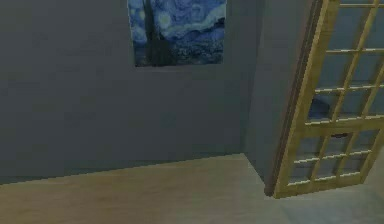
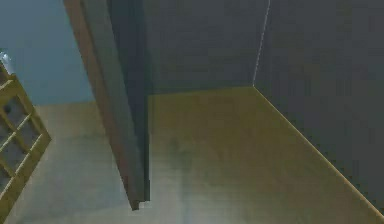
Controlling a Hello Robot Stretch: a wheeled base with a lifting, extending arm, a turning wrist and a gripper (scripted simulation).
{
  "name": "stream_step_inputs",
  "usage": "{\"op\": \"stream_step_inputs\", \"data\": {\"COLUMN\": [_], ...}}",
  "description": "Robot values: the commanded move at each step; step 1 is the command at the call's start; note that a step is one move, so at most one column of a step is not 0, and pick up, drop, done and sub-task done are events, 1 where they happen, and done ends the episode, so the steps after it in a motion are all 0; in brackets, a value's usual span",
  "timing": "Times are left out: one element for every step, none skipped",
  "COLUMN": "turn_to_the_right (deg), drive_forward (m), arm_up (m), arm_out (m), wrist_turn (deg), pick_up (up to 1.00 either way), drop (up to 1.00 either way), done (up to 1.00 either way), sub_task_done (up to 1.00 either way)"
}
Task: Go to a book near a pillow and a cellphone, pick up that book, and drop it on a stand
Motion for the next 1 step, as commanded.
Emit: {"op": "stream_step_inputs", "data": {"turn_to_the_right": [0.0], "drive_forward": [0.60], "arm_up": [0.00], "arm_out": [0.00], "wrist_turn": [0.0], "pick_up": [0.00], "drop": [0.00], "done": [0.00], "sub_task_done": [0.00]}}
